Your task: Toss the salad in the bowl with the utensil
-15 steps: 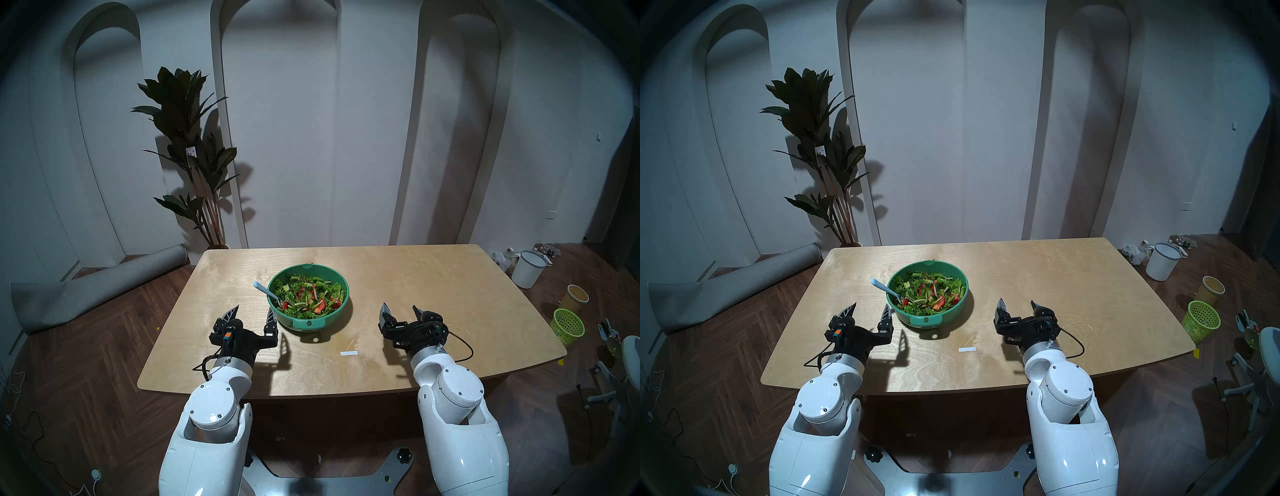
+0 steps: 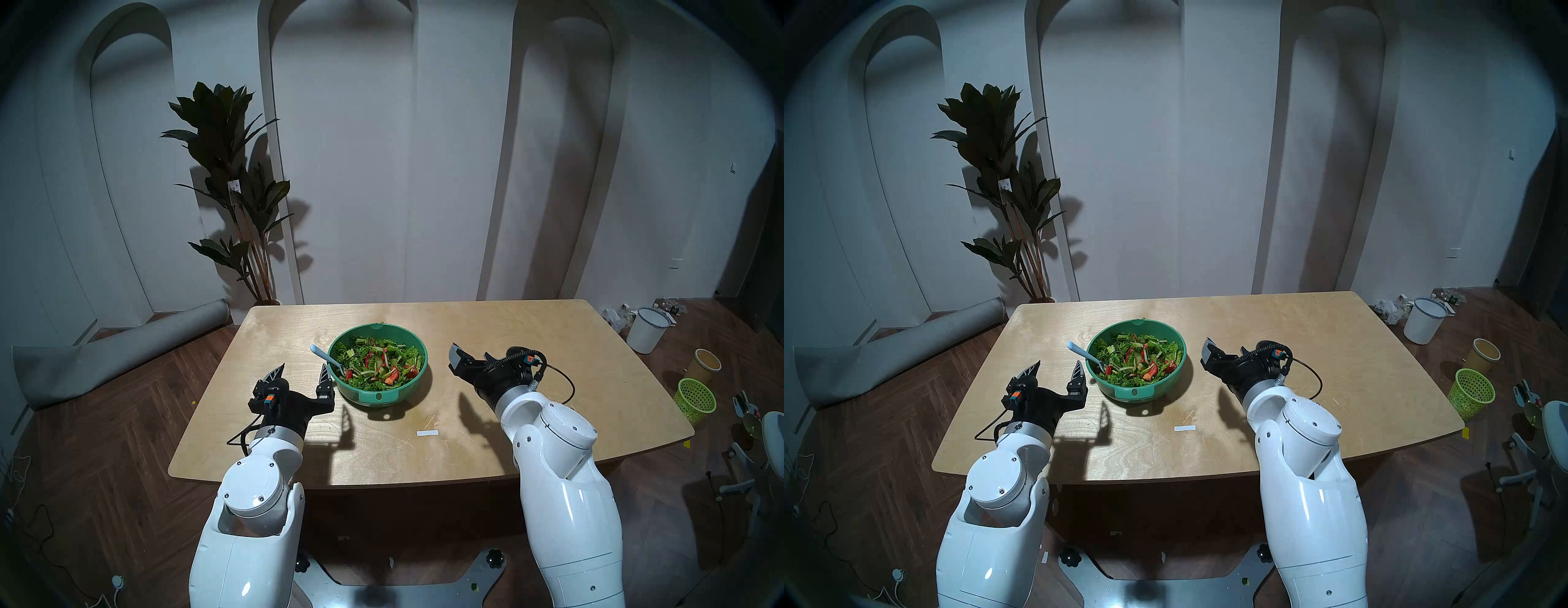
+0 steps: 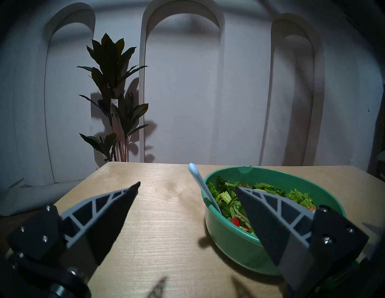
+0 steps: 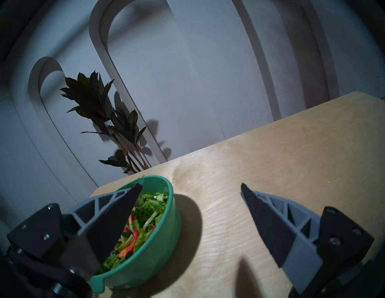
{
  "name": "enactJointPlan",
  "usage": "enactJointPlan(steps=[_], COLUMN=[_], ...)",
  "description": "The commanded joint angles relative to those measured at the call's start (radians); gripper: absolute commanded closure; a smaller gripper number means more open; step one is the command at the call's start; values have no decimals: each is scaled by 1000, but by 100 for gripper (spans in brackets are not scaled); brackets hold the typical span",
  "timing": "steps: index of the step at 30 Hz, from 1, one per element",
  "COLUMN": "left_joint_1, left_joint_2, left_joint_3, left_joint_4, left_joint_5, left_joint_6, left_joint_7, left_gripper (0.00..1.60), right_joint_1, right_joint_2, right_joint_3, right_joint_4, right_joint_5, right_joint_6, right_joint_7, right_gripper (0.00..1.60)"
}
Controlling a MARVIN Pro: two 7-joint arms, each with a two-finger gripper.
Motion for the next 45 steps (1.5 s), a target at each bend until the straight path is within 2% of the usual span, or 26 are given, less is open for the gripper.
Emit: enactJointPlan(steps=[1,7,8,13,19,32,36,43,44,45], left_joint_1=[-6,-5,-5,-5,-5,-2,-1,-1,-1,-1], left_joint_2=[2,4,5,5,7,11,13,14,14,15], left_joint_3=[6,8,9,10,11,14,14,15,15,15], left_joint_4=[-40,-48,-49,-52,-55,-59,-60,-62,-62,-62], left_joint_5=[4,3,3,4,4,3,2,1,1,1], left_joint_6=[9,28,30,40,46,47,48,48,48,48], left_joint_7=[-1,3,4,6,8,11,12,13,13,13], left_gripper=[0,0,0,0,0,0,0,0,0,0], right_joint_1=[112,184,175,245,291,429,458,462,461,460], right_joint_2=[-6,-13,-12,-26,-41,-90,-91,-97,-97,-98], right_joint_3=[-38,-43,-46,-61,-78,-94,-101,-106,-106,-107], right_joint_4=[4,70,69,147,204,382,426,441,440,436], right_joint_5=[35,59,64,80,95,83,89,91,92,92], right_joint_6=[117,183,176,198,200,234,243,245,246,250], right_joint_7=[-66,-129,-130,-164,-195,-250,-261,-273,-275,-279], right_gripper=[0,0,0,0,0,0,0,0,13,35])
